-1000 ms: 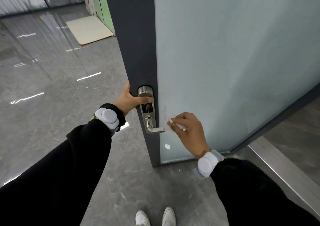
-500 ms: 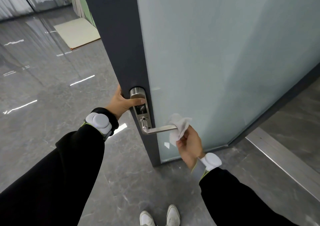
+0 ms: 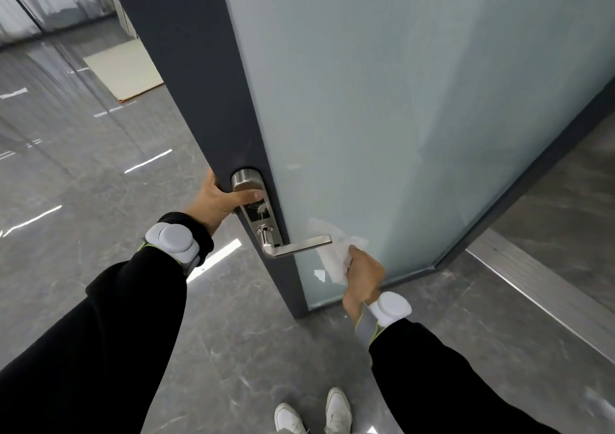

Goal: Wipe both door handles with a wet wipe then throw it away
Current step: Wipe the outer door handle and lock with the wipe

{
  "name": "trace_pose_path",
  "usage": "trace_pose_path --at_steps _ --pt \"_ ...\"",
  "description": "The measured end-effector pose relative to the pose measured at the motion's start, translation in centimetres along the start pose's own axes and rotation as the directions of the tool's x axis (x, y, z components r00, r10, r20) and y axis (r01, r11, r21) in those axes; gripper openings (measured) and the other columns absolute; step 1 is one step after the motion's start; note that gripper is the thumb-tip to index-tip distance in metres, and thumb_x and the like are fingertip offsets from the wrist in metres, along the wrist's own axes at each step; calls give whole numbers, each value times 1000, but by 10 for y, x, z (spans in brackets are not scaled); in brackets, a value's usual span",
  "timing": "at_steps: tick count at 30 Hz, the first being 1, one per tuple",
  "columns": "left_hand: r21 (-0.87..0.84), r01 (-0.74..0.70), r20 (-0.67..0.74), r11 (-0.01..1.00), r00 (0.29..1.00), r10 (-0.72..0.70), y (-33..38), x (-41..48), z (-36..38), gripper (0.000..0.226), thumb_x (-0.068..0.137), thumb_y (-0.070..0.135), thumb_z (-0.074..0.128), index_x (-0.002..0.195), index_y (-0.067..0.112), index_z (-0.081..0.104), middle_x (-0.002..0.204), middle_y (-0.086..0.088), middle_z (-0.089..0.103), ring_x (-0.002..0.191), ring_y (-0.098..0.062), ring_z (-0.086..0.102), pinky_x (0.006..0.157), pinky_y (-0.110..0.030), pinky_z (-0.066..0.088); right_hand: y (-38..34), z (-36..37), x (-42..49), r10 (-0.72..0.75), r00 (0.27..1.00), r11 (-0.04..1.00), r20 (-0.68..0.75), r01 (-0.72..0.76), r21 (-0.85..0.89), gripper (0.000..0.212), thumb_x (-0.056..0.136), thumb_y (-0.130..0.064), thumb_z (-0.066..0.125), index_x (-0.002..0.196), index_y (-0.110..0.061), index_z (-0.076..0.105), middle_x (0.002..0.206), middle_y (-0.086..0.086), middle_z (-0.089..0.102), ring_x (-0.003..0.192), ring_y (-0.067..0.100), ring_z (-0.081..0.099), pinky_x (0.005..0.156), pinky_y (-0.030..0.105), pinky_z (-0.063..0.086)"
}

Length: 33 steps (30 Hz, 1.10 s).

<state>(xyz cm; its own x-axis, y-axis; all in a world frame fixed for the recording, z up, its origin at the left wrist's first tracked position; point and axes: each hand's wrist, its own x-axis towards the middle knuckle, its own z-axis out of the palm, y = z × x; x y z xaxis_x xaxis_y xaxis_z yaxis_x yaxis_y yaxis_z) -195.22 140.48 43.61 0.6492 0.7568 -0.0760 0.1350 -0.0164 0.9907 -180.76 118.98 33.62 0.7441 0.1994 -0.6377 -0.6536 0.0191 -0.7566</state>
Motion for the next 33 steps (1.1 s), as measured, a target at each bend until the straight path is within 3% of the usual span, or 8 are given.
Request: trace_pose_path --at_steps 2,5,9,11,16,21,28,33 --pt "1 -4 6 1000 1000 4 3 -2 2 82 53 24 88 122 1 53 85 6 72 78 -13 72 62 -25 57 3 2 -4 28 997 999 74 -31 44 24 85 -9 65 64 -9 54 55 -3 49 48 6 44 53 17 38" --pt "6 -5 2 1000 1000 5 6 -4 4 93 45 36 96 121 2 53 81 7 72 73 -12 71 56 -24 54 3 5 -14 108 934 944 341 -204 260 13 87 -6 56 78 -9 65 73 7 65 67 16 64 60 24 50" --pt "14 -4 -7 1000 1000 4 8 -6 4 101 44 38 97 125 -2 51 82 5 71 73 -14 70 53 -24 52 -3 2 -19 110 853 848 510 -349 399 29 90 -6 47 73 -9 70 73 5 67 63 14 67 61 23 56" --pt "22 4 -7 1000 1000 -4 8 -7 4 93 51 28 94 127 -2 49 84 4 70 75 -15 71 55 -25 54 -3 -1 -23 79 822 848 565 -354 396 25 93 -8 49 87 -6 73 87 8 72 77 17 70 70 26 59" --pt "47 11 -2 999 1000 -11 11 -7 3 87 56 23 88 129 0 47 88 3 70 78 -16 71 56 -28 55 4 -1 -21 48 803 880 594 -316 355 22 92 0 59 113 3 61 105 15 67 92 20 69 85 30 58" --pt "28 4 -10 1000 1000 -4 8 -6 4 87 57 20 89 132 6 47 95 3 70 84 -15 72 62 -27 57 4 8 -23 104 840 908 532 -298 294 8 91 -2 63 96 2 66 95 12 67 85 16 66 84 29 58" --pt "10 -27 -30 1000 999 27 1 -1 5 75 66 3 86 131 7 49 107 -3 67 86 -8 70 62 -18 54 5 26 -29 54 879 911 474 -237 338 15 94 -10 62 99 3 65 101 20 71 82 22 72 80 34 60" --pt "36 -39 -23 999 999 39 -7 5 -1 83 59 21 92 131 20 51 116 -5 68 98 -19 69 70 -26 58 10 38 -33 25 948 956 316 -115 269 14 89 -11 69 82 -2 61 90 20 64 82 24 65 82 34 59"
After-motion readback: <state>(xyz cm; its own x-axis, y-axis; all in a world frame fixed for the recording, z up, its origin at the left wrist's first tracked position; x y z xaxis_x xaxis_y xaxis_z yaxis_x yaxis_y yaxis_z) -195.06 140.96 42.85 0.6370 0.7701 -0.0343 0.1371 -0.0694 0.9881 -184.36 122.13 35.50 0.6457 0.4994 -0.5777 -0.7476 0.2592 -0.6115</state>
